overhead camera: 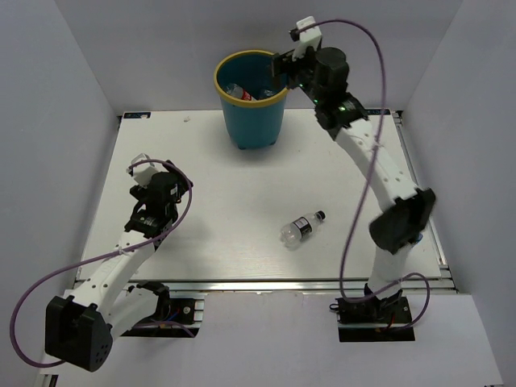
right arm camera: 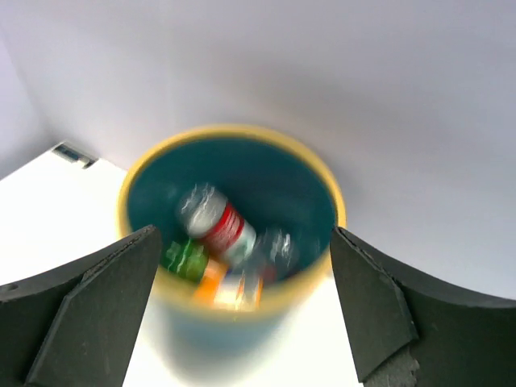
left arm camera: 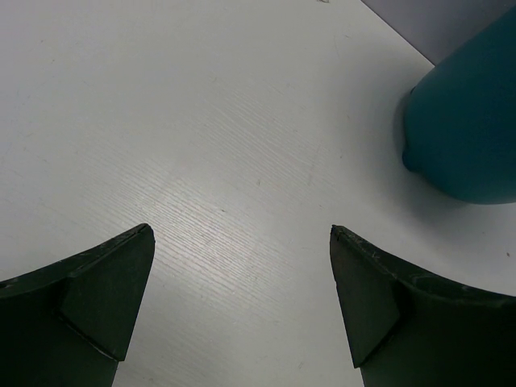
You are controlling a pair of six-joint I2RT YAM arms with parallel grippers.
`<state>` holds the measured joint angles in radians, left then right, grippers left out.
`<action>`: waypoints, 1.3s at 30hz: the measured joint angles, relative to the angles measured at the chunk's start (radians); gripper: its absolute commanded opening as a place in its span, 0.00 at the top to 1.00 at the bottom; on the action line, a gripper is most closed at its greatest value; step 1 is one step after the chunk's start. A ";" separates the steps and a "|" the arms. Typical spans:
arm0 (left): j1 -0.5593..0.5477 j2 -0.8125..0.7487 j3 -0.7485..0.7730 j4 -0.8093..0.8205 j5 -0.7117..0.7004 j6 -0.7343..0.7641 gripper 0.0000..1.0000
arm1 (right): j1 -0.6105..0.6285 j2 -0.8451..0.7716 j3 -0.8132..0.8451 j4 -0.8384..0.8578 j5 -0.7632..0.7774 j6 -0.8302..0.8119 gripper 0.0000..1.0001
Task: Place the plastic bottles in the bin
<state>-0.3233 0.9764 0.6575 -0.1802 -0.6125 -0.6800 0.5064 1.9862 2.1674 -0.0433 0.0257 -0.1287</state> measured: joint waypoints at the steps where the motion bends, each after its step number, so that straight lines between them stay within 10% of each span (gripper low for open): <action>1: 0.000 0.000 0.000 0.000 0.000 0.000 0.02 | 0.000 -0.084 -0.076 -0.024 0.011 0.010 0.11; 8: 0.001 0.002 0.000 0.000 0.022 -0.004 0.02 | 0.006 -0.662 -0.781 -0.132 0.083 0.200 0.11; 15: 0.004 0.050 0.012 0.002 0.060 -0.015 0.02 | 0.026 -0.887 -1.339 -0.261 0.149 0.507 0.11; 39: 0.006 0.026 0.012 0.005 0.101 -0.020 0.02 | 0.118 -0.932 -1.712 -0.038 0.164 1.031 0.11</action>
<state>-0.3172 1.0023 0.6697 -0.1749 -0.5117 -0.7002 0.6243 1.0546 0.4553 -0.0814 0.1898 0.9020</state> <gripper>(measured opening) 0.982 0.895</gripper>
